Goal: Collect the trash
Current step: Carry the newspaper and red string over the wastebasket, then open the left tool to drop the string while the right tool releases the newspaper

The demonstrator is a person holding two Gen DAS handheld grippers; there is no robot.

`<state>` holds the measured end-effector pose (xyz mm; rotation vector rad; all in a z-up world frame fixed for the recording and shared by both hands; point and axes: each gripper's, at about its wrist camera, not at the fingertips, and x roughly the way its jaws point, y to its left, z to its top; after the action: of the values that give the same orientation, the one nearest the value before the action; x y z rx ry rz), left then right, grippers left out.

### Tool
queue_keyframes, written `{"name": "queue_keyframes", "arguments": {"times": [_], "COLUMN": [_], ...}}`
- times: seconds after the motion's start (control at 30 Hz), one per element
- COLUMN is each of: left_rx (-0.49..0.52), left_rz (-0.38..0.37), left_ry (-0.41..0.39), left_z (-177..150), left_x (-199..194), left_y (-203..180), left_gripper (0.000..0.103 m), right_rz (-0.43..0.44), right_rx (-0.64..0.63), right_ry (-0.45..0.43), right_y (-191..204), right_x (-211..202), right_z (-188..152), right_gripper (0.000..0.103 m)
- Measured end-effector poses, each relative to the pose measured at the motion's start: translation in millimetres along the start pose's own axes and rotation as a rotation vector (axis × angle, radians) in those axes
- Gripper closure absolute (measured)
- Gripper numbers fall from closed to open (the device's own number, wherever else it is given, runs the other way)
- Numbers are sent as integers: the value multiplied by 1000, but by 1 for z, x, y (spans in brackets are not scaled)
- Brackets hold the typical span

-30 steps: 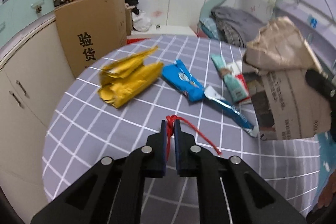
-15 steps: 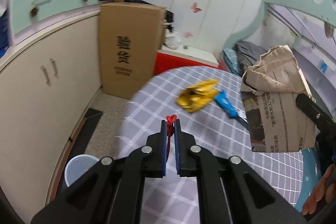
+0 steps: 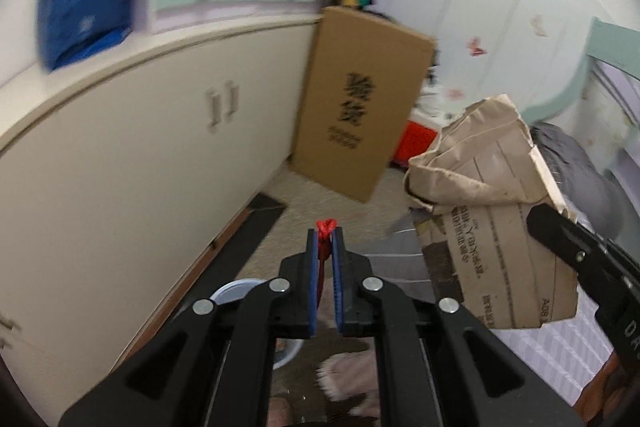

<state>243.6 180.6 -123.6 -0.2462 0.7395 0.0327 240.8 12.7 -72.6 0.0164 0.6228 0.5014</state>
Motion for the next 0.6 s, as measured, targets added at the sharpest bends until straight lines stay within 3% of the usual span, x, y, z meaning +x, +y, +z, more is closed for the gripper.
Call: {"name": "queue_keyframes", "arguments": {"times": [0.27,0.53,0.57,0.6], "left_rx": [-96,-170,-181,-185], "left_rz": [99,98,91,92], "left_ry": [162,340,354,370], "left_z": [-30,-64,-67,-71], "left_x": [72,159,169,174], "left_y": [77,109,110,111], "left_gripper": [97,94,87,72], "right_rz": [29,-26,-32,-38], "right_rx": [-15,26,29,31], "right_ry": [217,371,380,388], "right_y": [35,23,20,18], "right_x": [114,193,197,201], "right_z": [-46,-96,-101,-105], "right_gripper": [100,100,100,100]}}
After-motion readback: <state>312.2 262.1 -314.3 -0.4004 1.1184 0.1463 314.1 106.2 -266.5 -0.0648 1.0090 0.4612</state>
